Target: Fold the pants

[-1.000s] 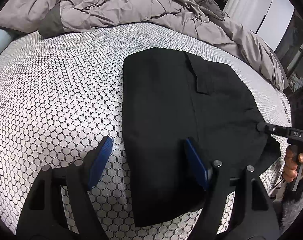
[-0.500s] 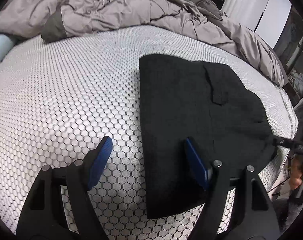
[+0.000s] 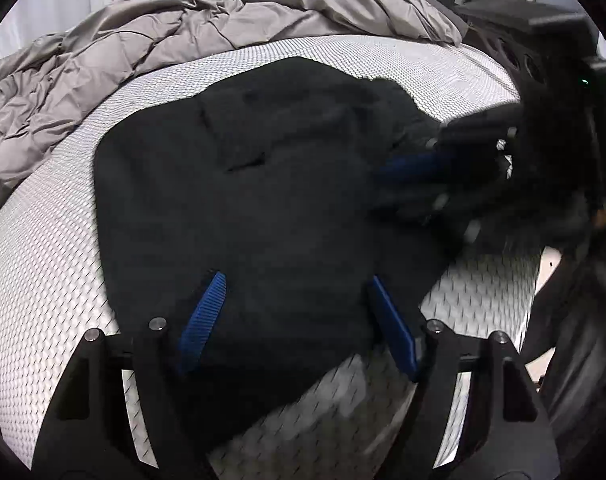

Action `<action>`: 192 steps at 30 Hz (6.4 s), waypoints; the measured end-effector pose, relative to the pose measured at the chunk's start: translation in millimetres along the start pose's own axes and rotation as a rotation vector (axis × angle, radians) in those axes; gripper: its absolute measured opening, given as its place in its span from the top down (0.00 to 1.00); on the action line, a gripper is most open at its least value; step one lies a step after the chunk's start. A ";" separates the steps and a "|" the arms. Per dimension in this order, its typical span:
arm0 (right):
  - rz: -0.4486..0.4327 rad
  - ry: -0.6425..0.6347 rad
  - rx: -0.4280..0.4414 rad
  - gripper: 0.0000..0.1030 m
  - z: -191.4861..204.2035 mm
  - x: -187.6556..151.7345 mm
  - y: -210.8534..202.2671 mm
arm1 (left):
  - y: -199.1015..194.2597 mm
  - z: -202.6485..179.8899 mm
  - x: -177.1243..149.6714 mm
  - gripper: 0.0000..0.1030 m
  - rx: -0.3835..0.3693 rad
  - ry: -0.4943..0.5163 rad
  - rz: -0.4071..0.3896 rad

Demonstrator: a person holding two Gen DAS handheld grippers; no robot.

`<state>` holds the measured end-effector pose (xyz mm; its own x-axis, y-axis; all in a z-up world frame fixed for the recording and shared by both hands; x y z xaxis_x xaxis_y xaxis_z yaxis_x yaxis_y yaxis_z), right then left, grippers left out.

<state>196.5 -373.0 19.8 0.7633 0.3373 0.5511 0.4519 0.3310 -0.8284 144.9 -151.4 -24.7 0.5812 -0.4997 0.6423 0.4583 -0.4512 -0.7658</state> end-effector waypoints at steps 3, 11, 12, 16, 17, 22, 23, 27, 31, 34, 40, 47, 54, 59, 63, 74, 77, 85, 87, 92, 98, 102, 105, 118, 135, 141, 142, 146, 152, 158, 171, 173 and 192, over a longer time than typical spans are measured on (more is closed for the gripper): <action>0.004 0.006 -0.072 0.70 -19.4 -12.3 -21.5 | -17.9 11.0 -8.5 0.30 -0.003 -0.032 -0.009; -0.151 0.136 0.065 0.64 -12.8 24.0 -50.1 | -19.4 42.8 46.8 0.28 0.017 -0.150 -0.119; -0.132 0.134 0.059 0.64 -8.6 31.7 -36.6 | -2.0 47.9 48.3 0.29 0.004 -0.166 -0.079; -0.001 0.092 -0.059 0.65 -15.6 29.2 16.8 | 19.8 65.6 32.9 0.36 -0.023 -0.173 -0.013; 0.010 0.089 -0.131 0.65 -27.2 23.8 14.8 | 14.9 68.4 29.9 0.36 0.009 -0.154 -0.005; 0.010 0.144 -0.074 0.66 -56.1 8.4 -17.3 | 1.1 77.9 11.0 0.34 0.052 -0.166 0.011; 0.004 0.147 -0.065 0.66 -55.5 9.2 -22.8 | -3.5 77.3 13.8 0.35 0.057 -0.158 0.012; -0.074 0.193 0.019 0.64 -44.0 33.7 -32.1 | -0.8 76.8 64.4 0.36 0.078 -0.151 -0.065; -0.024 0.167 -0.011 0.64 -29.9 61.2 9.5 | 52.3 88.3 78.6 0.48 0.037 -0.155 0.021; 0.087 0.132 -0.108 0.65 -40.1 49.1 44.4 | 50.9 96.3 76.4 0.48 0.027 -0.125 0.011; 0.092 0.160 -0.142 0.66 -74.2 23.0 15.5 | 29.6 106.7 60.3 0.47 0.046 -0.176 0.024; -0.046 0.239 -0.041 0.60 -60.1 63.4 7.4 | 38.3 135.9 97.6 0.47 0.058 -0.375 -0.049; 0.086 0.208 -0.128 0.59 -69.9 57.6 48.2 | 52.2 152.3 76.2 0.34 0.094 -0.374 0.024; 0.023 0.193 -0.014 0.59 -95.0 26.9 -0.4 | 4.7 154.5 42.0 0.43 0.044 -0.520 0.020; -0.103 0.256 -0.002 0.58 -102.1 13.4 -48.9 | -25.7 102.6 37.3 0.43 0.037 -0.395 -0.065; -0.001 0.106 -0.030 0.54 -78.9 -28.2 -43.6 | -12.5 47.5 12.0 0.42 0.119 -0.186 0.049; -0.045 0.236 -0.008 0.53 -111.3 -39.8 -66.6 | -25.8 48.9 16.5 0.42 0.078 -0.221 -0.008; -0.061 0.350 0.209 0.54 -104.3 -28.0 -61.1 | 2.2 -7.0 35.4 0.41 -0.022 -0.134 0.008; -0.042 0.345 0.223 0.54 -100.4 -31.2 -61.1 | 8.1 -15.2 30.5 0.40 0.025 -0.072 0.026; 0.016 0.403 0.293 0.54 -102.1 -44.5 -53.3 | 9.4 -19.2 27.1 0.35 0.017 -0.053 0.026; -0.019 0.406 0.293 0.54 -102.3 -40.6 -65.5 | 14.2 -16.9 25.6 0.34 0.017 -0.060 0.028; -0.071 0.442 0.358 0.54 -105.7 -34.4 -78.6 | 14.7 -17.2 25.9 0.33 0.013 -0.059 0.026; -0.025 0.470 0.401 0.54 -102.1 -37.3 -65.1 | 15.1 -18.5 25.8 0.32 0.012 -0.059 0.028; -0.092 0.485 0.430 0.92 -91.0 -25.9 -84.8 | 5.8 -13.1 26.9 0.31 -0.066 -0.112 0.011; -0.041 0.626 0.259 0.29 -143.0 -44.2 -53.4 | -1.4 117.0 -23.7 0.47 -0.098 -0.610 0.025; -0.038 0.569 0.253 0.74 -129.3 -13.1 -25.5 | 3.9 129.4 -7.8 0.68 -0.109 -0.637 -0.006; -0.064 0.567 0.236 0.74 -130.5 -4.2 -24.9 | 5.4 134.5 -4.0 0.68 -0.089 -0.639 -0.009; -0.095 0.611 0.150 0.69 -139.7 23.5 -0.5 | 19.5 159.4 5.2 0.67 -0.036 -0.657 -0.011; -0.011 0.650 0.209 0.54 -145.8 8.0 -12.7 | 9.3 157.8 -4.8 0.61 0.000 -0.640 -0.013; 0.048 0.509 0.158 0.86 -127.7 -46.0 -37.3 | -19.7 138.7 -20.5 0.57 0.103 -0.568 -0.008; -0.340 0.291 -0.031 0.00 -72.1 -4.0 -123.5 | -122.8 47.6 -18.4 0.01 0.325 -0.386 -0.357; -0.373 0.256 -0.048 0.00 -56.1 -4.2 -128.5 | -126.8 35.6 -19.7 0.01 0.331 -0.377 -0.388; -0.492 0.199 -0.024 0.00 -16.7 -18.8 -146.3 | -111.6 23.8 -14.8 0.01 0.333 -0.387 -0.410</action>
<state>123.8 -442.5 128.9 0.5307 -0.0276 0.8471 0.7870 0.3870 -0.4805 101.2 -76.1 50.4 0.4865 -0.0058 0.8737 0.8419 -0.2642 -0.4705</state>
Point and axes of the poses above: each gripper's, at about its wrist camera, not at the fingertips, and y roughly the way its jaws point, z to its left, x to its top, the point moved 7 cm from there along y, roughly the way its jaws point, and after that the axes turned 2 degrees about y, right-handed, at the moved point
